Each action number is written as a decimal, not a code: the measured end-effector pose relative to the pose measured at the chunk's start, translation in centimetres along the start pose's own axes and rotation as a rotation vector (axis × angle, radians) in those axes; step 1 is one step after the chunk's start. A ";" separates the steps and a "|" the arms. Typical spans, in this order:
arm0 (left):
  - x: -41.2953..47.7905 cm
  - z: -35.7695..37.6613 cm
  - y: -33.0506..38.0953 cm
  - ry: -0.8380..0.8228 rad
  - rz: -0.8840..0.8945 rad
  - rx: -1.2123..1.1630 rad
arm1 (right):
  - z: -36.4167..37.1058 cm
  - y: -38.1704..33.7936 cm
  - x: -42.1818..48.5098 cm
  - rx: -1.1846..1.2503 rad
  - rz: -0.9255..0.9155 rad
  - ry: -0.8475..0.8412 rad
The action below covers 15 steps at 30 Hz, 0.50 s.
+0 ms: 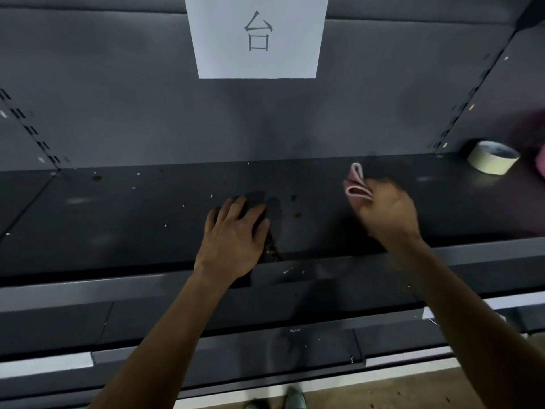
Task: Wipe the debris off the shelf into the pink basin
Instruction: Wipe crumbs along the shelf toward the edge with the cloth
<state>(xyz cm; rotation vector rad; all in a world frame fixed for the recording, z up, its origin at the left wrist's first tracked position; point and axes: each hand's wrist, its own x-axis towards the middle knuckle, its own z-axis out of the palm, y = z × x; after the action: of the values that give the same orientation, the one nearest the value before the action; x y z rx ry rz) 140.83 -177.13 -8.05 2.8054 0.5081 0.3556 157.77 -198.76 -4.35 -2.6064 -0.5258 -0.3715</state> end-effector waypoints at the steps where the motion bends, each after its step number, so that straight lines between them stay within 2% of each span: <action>1: 0.0 0.0 0.0 -0.006 -0.006 0.000 | -0.3 1.3 0.8 -0.026 0.040 -0.033; 5: 0.0 -0.3 0.3 -0.022 -0.020 0.002 | 0.3 2.1 1.5 -0.093 0.053 -0.106; 8: 0.0 -0.3 0.3 -0.031 -0.019 0.027 | 1.7 -1.2 0.6 -0.063 -0.108 -0.113; 12: -0.1 -0.2 0.3 -0.049 -0.025 0.065 | 3.2 -6.8 -1.3 -0.012 -0.282 -0.222; 15: -0.1 -0.3 0.3 -0.073 -0.021 0.071 | 3.9 -9.1 -2.2 0.053 -0.385 -0.243</action>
<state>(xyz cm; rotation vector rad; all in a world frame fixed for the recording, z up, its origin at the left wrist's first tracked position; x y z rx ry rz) 140.73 -177.36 -7.74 2.8670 0.5441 0.2341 152.67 -190.04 -4.99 -2.5057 -1.1125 -0.1555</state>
